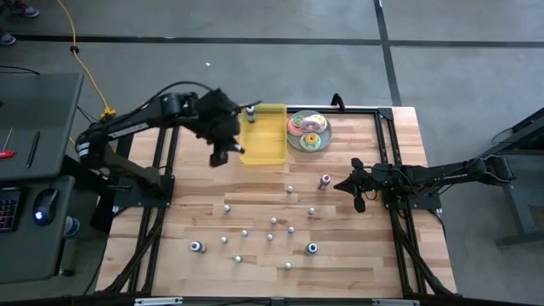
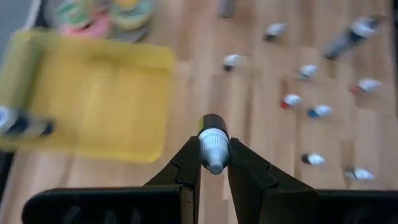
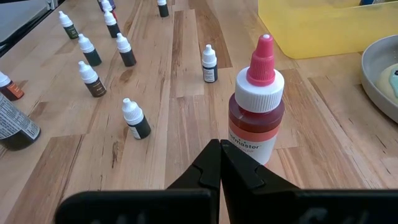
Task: Pick & Place food coloring
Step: Put the small green food coloring bottle into the bin
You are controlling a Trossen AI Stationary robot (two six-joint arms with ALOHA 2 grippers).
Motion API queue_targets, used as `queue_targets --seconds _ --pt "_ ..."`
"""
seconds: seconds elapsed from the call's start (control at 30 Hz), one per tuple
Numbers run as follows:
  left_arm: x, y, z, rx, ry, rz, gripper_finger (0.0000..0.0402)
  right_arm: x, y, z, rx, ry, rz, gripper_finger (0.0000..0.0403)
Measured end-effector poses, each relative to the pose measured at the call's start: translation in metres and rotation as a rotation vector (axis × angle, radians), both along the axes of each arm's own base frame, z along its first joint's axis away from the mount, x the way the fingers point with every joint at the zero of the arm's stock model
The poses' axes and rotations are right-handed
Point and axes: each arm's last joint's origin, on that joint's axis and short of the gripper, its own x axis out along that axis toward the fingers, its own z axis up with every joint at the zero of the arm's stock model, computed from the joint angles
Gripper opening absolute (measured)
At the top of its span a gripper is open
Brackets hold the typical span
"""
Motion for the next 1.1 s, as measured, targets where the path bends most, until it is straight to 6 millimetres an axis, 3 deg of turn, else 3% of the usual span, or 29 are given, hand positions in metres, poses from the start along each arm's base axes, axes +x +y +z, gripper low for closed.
queue_targets --seconds 0.17,0.33,0.7,1.1 --pt "0.03 0.013 0.016 0.018 0.07 0.188 0.0049 0.0 0.0 0.0 0.0 0.0 0.0 0.0" --pt "0.066 0.026 0.011 0.023 0.158 0.245 0.0049 0.0 0.0 0.0 0.0 0.0 0.0 0.0" --pt "0.126 0.05 -0.052 0.075 0.37 0.37 0.0049 0.0 0.0 0.0 0.0 0.0 0.0 0.0" --pt "0.159 0.094 -0.12 -0.021 0.401 0.578 0.0049 0.0 0.0 0.0 0.0 0.0 0.0 0.0"
